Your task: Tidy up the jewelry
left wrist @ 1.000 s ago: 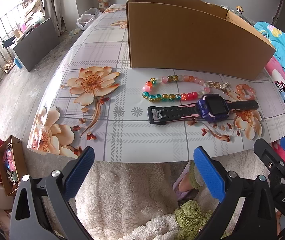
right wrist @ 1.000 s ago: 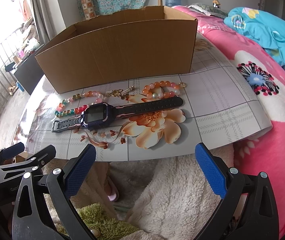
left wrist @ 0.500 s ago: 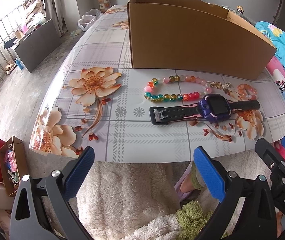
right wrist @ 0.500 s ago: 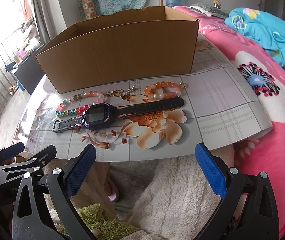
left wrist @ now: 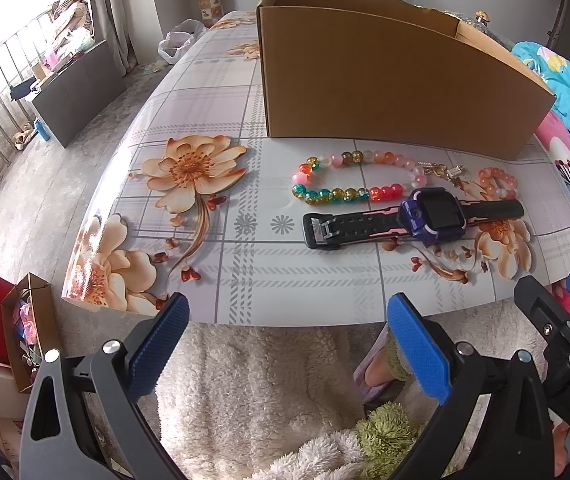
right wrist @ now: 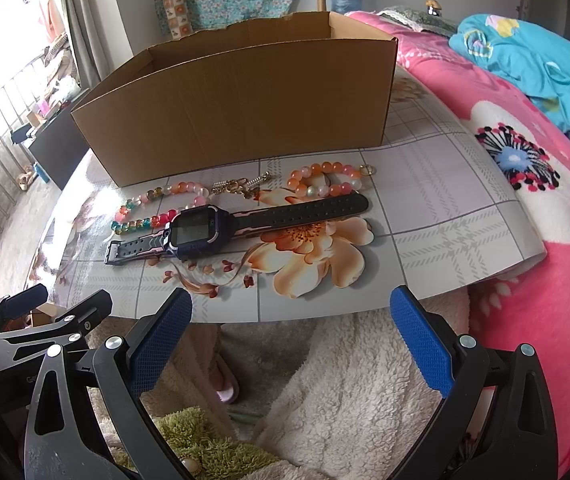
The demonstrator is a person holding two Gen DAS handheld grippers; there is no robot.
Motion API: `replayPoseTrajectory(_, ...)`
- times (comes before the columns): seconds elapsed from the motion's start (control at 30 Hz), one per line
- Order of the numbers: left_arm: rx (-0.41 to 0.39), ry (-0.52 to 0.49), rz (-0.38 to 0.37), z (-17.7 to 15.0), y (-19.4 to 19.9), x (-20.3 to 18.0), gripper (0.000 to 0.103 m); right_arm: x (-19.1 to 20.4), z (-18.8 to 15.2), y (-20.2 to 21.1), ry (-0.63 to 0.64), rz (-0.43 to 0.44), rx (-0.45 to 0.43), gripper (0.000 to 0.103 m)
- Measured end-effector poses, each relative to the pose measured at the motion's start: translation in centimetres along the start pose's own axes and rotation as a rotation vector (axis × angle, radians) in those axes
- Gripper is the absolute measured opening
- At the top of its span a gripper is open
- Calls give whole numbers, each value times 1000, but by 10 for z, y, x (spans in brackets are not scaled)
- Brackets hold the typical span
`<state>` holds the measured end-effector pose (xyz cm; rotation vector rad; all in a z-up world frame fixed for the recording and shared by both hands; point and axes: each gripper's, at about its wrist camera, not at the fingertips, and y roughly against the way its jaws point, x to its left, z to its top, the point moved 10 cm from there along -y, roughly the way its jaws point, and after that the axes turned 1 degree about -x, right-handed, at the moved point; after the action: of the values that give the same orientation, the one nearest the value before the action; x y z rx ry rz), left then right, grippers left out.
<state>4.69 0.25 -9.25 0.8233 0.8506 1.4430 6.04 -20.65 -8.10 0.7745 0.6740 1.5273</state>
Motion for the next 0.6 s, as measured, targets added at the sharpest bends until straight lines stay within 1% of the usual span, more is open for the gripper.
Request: replayPoseTrajectory(0.6,-3,0,5,0,1,1,97,-1,0,2,-6,3,-4,96)
